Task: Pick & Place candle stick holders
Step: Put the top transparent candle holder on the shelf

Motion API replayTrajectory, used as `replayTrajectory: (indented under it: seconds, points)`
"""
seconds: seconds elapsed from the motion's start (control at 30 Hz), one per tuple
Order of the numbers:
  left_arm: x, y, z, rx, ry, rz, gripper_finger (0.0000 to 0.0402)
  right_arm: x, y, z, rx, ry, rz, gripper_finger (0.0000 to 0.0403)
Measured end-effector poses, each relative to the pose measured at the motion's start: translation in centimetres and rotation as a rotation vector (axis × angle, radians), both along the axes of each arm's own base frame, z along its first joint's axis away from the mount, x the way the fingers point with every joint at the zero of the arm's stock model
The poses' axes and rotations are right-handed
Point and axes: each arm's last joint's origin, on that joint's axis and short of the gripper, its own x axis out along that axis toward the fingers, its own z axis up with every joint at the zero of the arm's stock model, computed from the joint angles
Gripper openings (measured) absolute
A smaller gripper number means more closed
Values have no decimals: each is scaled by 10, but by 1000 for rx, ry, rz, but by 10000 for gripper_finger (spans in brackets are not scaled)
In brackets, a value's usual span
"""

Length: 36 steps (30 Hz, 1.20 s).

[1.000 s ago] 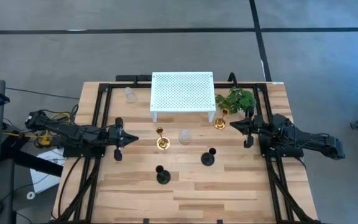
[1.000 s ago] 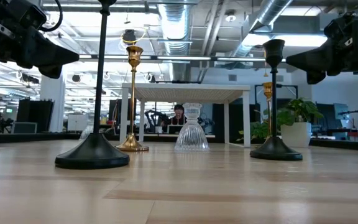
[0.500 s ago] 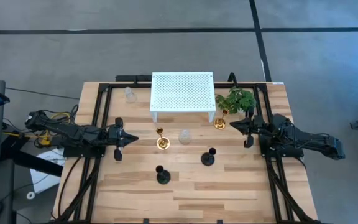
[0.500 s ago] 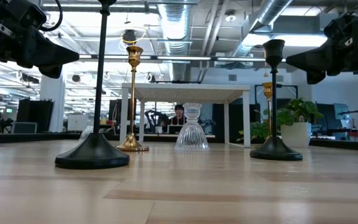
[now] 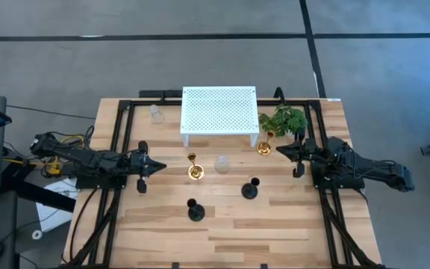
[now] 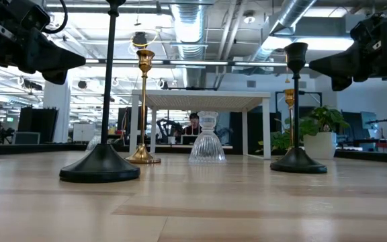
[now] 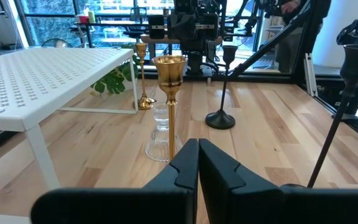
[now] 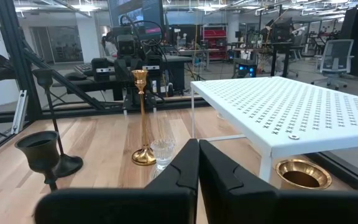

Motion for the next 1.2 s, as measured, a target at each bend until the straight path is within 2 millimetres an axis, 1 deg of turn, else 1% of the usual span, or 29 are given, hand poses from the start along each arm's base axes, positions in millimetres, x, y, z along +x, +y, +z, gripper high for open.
replayTrajectory:
  seconds: [0.27,1.2]
  points:
    - [0,0,0,26,-3,2,11,0,0,0,0,0,0,0]
    - [0,0,3,17,-27,11,11,0,0,1,-3,-15,0,0]
